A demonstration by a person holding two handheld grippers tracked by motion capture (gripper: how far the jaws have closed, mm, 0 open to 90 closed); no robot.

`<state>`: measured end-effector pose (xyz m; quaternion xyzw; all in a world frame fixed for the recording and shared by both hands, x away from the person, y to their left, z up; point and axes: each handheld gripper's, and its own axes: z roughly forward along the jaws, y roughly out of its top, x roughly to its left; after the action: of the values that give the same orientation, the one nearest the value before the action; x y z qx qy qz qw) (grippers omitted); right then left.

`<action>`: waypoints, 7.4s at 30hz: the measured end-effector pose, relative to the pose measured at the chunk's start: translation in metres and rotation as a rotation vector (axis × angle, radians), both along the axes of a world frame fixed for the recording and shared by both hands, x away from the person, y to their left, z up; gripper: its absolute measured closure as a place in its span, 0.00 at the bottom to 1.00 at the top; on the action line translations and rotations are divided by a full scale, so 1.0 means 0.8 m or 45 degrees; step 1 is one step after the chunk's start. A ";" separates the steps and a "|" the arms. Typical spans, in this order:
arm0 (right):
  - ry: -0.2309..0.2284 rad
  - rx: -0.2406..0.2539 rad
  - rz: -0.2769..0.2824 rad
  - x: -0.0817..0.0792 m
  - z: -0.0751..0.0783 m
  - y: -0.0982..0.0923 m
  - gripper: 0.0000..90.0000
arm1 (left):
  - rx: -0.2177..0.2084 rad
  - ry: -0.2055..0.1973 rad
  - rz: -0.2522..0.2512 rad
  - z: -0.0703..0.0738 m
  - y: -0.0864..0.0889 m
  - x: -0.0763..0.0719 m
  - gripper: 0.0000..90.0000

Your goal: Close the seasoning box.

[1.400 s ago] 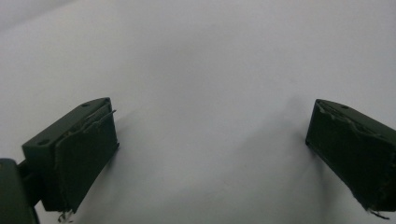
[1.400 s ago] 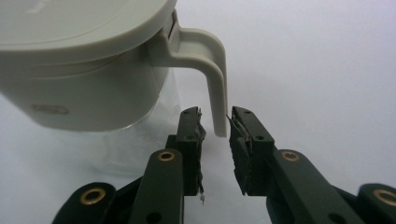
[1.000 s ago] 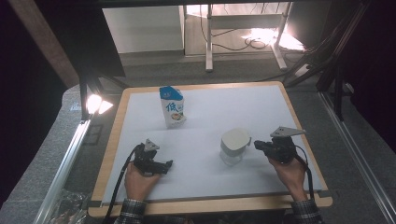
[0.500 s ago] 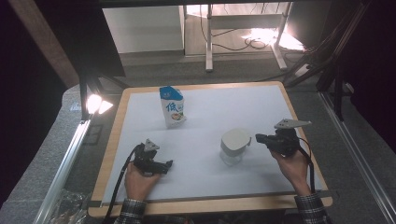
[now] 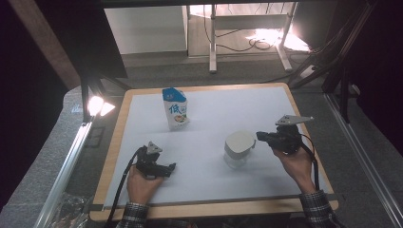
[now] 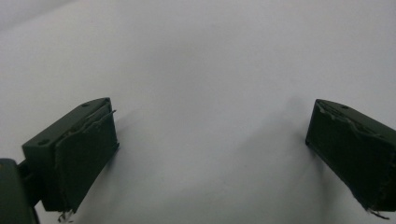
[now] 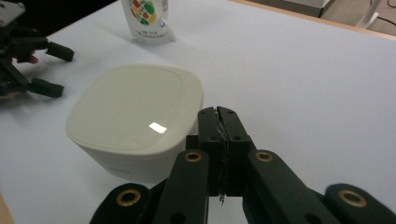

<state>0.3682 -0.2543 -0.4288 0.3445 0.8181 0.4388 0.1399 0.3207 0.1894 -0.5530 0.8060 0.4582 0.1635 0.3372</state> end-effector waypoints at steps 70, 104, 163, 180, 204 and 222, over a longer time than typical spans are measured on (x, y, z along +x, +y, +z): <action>-0.052 -0.051 0.048 0.019 -0.004 0.022 1.00 | -0.003 -0.002 0.002 0.000 0.000 0.000 0.02; -0.042 -0.043 -0.022 0.016 -0.031 -0.007 0.93 | -0.005 0.009 0.006 0.000 0.000 0.000 0.02; -0.056 -0.099 -0.118 -0.044 -0.099 -0.021 0.37 | -0.008 -0.141 -0.097 0.097 0.031 0.120 0.21; -0.061 -0.118 -0.115 -0.046 -0.101 -0.022 0.34 | -0.123 -0.143 -0.168 0.113 0.028 0.179 0.40; -0.052 -0.118 -0.098 -0.046 -0.103 -0.018 0.34 | -0.153 -0.198 -0.285 0.111 0.023 0.192 0.91; -0.035 -0.115 -0.096 -0.045 -0.104 -0.018 0.34 | -0.145 -0.223 -0.289 0.122 0.019 0.198 0.96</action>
<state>0.3322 -0.2688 -0.5123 0.3623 0.8215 0.4005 0.1829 0.4793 0.2049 -0.4551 0.8148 0.3416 0.1678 0.4374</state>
